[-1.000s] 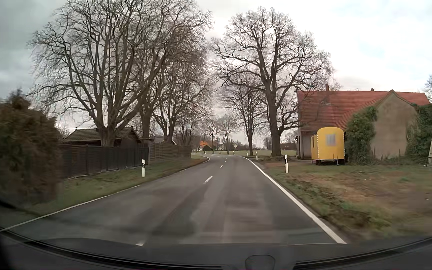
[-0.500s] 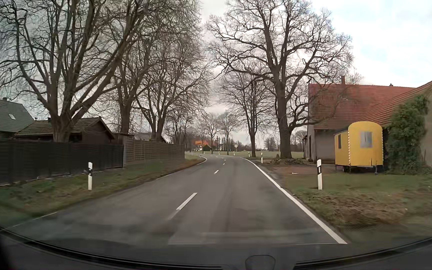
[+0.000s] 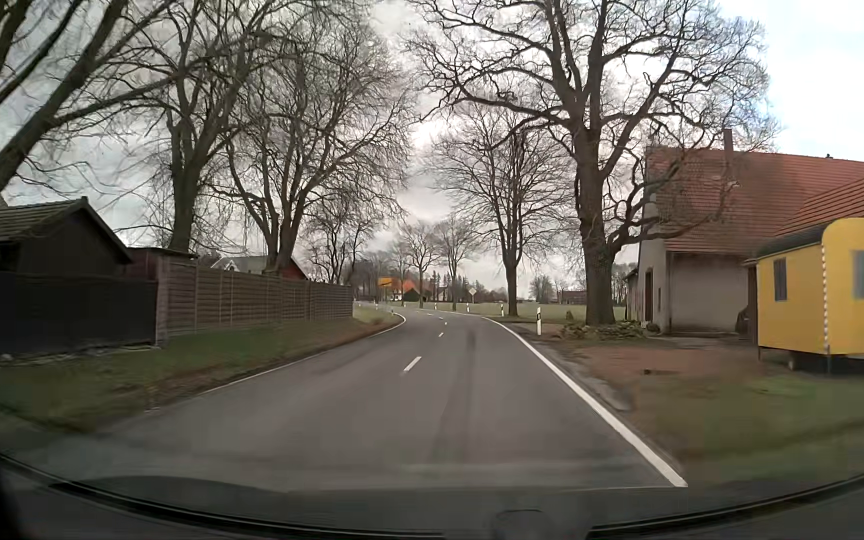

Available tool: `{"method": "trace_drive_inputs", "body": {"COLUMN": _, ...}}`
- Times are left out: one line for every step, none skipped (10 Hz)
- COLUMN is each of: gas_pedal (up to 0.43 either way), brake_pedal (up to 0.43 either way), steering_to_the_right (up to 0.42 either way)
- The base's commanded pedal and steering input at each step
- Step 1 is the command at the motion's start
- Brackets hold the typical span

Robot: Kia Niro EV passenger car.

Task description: Follow the waypoints while adhering to traffic rules and regulations

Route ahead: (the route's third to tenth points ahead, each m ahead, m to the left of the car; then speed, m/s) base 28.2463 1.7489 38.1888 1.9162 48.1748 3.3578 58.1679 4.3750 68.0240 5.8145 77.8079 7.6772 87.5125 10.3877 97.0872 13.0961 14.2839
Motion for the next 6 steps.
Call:
{"method": "trace_drive_inputs", "body": {"gas_pedal": 0.421, "brake_pedal": 0.0, "steering_to_the_right": 0.004}}
{"method": "trace_drive_inputs", "body": {"gas_pedal": 0.421, "brake_pedal": 0.0, "steering_to_the_right": 0.004}}
{"method": "trace_drive_inputs", "body": {"gas_pedal": 0.421, "brake_pedal": 0.0, "steering_to_the_right": 0.004}}
{"method": "trace_drive_inputs", "body": {"gas_pedal": 0.421, "brake_pedal": 0.0, "steering_to_the_right": 0.004}}
{"method": "trace_drive_inputs", "body": {"gas_pedal": 0.398, "brake_pedal": 0.0, "steering_to_the_right": 0.003}}
{"method": "trace_drive_inputs", "body": {"gas_pedal": 0.339, "brake_pedal": 0.0, "steering_to_the_right": 0.003}}
